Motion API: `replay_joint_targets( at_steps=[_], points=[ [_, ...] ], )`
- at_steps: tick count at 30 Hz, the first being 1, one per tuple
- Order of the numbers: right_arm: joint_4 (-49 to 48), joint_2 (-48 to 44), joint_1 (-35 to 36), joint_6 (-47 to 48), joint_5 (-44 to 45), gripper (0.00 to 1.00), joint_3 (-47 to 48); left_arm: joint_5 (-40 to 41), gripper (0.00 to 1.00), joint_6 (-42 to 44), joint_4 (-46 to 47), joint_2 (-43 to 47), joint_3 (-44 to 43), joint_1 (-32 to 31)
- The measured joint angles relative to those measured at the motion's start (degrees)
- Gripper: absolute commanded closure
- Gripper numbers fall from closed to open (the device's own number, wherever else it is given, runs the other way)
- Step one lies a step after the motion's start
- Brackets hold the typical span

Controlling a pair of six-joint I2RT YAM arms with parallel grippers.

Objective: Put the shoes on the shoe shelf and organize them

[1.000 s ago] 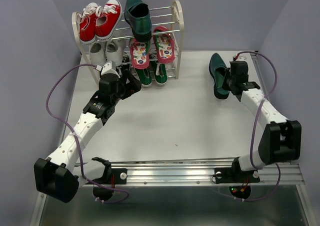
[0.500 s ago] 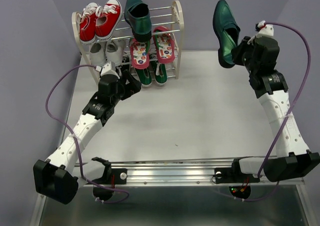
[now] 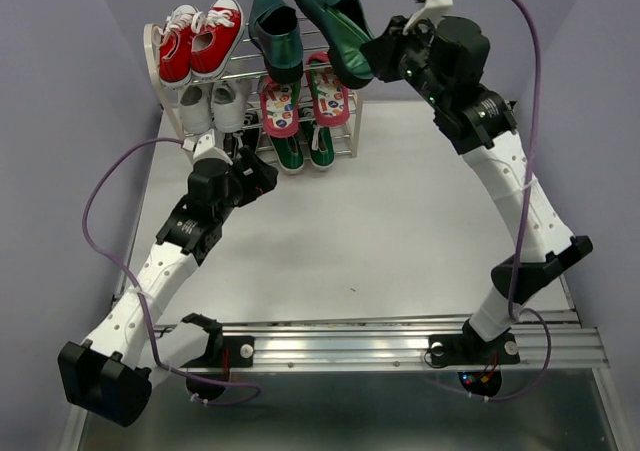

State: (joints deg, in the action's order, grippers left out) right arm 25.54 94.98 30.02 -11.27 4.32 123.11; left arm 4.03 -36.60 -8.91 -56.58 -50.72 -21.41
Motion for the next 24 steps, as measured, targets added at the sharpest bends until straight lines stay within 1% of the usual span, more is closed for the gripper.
replay_joint_targets(
  at_steps=[3,6,9,14,19,24],
  points=[
    [-0.2,4.8,2.8,-0.6,1.1,0.99,4.8,0.4,0.01,-0.3,-0.2,1.7,1.0,0.0],
    [-0.2,7.7,4.2,-1.5,4.2,0.99,6.2,1.3,0.01,-0.3,-0.9,3.0,1.5,0.0],
    [-0.3,11.5,5.0,-2.0,10.1,0.99,8.5,2.4,0.01,-0.3,-1.4,4.0,1.5,0.0],
    [-0.3,14.8,5.3,-1.0,18.5,0.99,10.5,3.0,0.01,-0.3,-1.4,5.0,1.5,0.0],
    [-0.7,16.9,5.3,-0.2,21.0,0.99,12.1,3.6,0.01,-0.3,-1.4,5.0,1.5,0.0],
    [-1.1,20.6,5.3,0.0,21.5,0.99,16.0,4.1,0.01,-0.3,-1.4,5.0,1.5,0.0]
  ],
)
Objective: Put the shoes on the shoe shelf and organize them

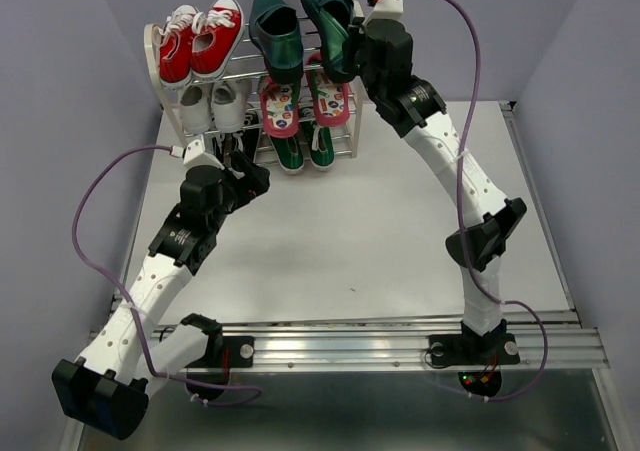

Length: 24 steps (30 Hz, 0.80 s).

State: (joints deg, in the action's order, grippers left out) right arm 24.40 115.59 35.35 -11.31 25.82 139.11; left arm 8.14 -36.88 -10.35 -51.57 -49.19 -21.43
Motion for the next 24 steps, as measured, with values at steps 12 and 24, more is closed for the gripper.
replay_joint_targets(
  at_steps=[12,24],
  points=[
    [-5.0,3.0,0.1,-0.4,1.7,0.63,1.2,0.7,0.01,-0.1,-0.7,-0.1,1.9,0.0],
    [-11.5,3.0,0.1,-0.7,1.9,0.34,0.5,2.5,0.01,-0.8,-2.8,0.1,1.9,0.0]
  ],
)
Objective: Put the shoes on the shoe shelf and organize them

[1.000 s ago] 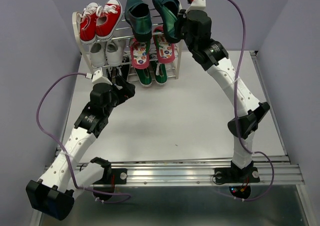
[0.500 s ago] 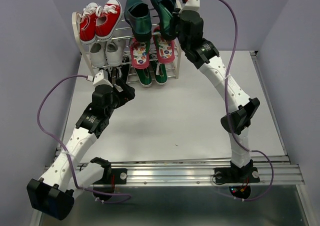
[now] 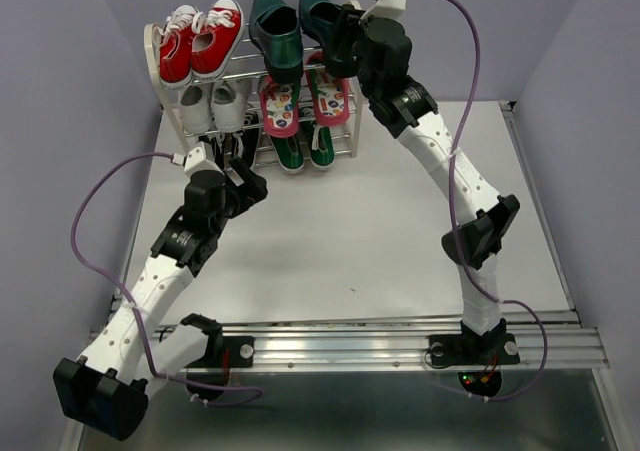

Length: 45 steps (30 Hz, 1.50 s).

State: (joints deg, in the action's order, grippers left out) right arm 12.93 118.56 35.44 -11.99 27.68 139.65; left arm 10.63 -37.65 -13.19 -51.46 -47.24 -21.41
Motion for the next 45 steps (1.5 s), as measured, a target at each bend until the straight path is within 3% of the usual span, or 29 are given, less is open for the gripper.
replay_joint_targets(
  at_steps=[9,27,32,39,45],
  points=[
    [-3.2,-1.9,0.0,-1.0,-2.4,0.00,-2.6,1.3,0.01,-0.9,-1.4,2.7,0.0,0.0],
    [1.1,-15.1,0.0,5.0,-11.2,0.00,-14.1,2.1,0.01,-1.7,-3.4,4.5,0.0,0.0],
    [4.3,-25.4,0.0,5.0,-7.6,0.00,-25.6,2.4,0.01,-1.6,-5.5,4.8,0.0,0.0],
    [5.9,-41.4,0.0,1.5,0.0,0.00,-49.1,3.0,0.01,-1.7,-8.1,5.8,0.0,0.0],
    [8.5,-47.4,0.0,-5.1,1.9,0.00,-64.0,4.1,0.01,-2.0,-11.3,8.0,-0.2,0.0]
  ],
)
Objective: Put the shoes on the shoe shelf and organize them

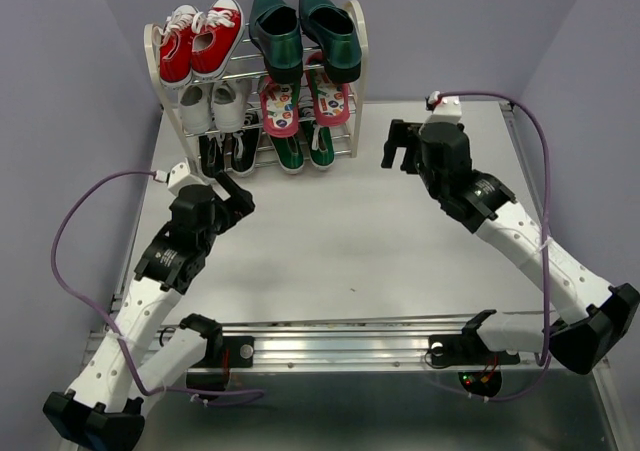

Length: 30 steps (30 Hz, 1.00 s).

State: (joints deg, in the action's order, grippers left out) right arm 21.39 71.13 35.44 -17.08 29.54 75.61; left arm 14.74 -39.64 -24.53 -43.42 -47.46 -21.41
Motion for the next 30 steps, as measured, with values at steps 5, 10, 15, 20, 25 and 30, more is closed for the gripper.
replay_joint_targets(
  at_steps=[5,10,15,20,25,30],
  points=[
    [1.6,-1.2,0.0,-5.3,-2.0,0.00,-10.6,1.5,0.01,-1.0,-4.1,0.1,-0.3,0.0],
    [3.3,-2.1,0.0,-9.0,-3.6,0.00,-17.8,1.8,0.01,-2.3,-6.5,0.7,-0.1,0.0],
    [-0.8,-5.2,0.0,-9.7,-5.7,0.00,-23.8,1.2,0.01,-3.2,-5.9,2.4,1.9,0.0],
    [-9.8,-4.2,0.0,-8.1,-9.6,0.00,-28.6,-1.0,0.01,-4.0,-4.1,1.5,4.1,0.0],
    [-14.8,0.7,0.0,-6.6,-10.7,0.00,-28.6,-1.2,0.01,-4.3,-3.5,1.0,4.6,0.0],
    [-17.6,1.3,0.0,-6.8,-10.2,0.00,-28.6,-0.9,0.01,-4.4,-3.5,1.0,4.6,0.0]
  ],
)
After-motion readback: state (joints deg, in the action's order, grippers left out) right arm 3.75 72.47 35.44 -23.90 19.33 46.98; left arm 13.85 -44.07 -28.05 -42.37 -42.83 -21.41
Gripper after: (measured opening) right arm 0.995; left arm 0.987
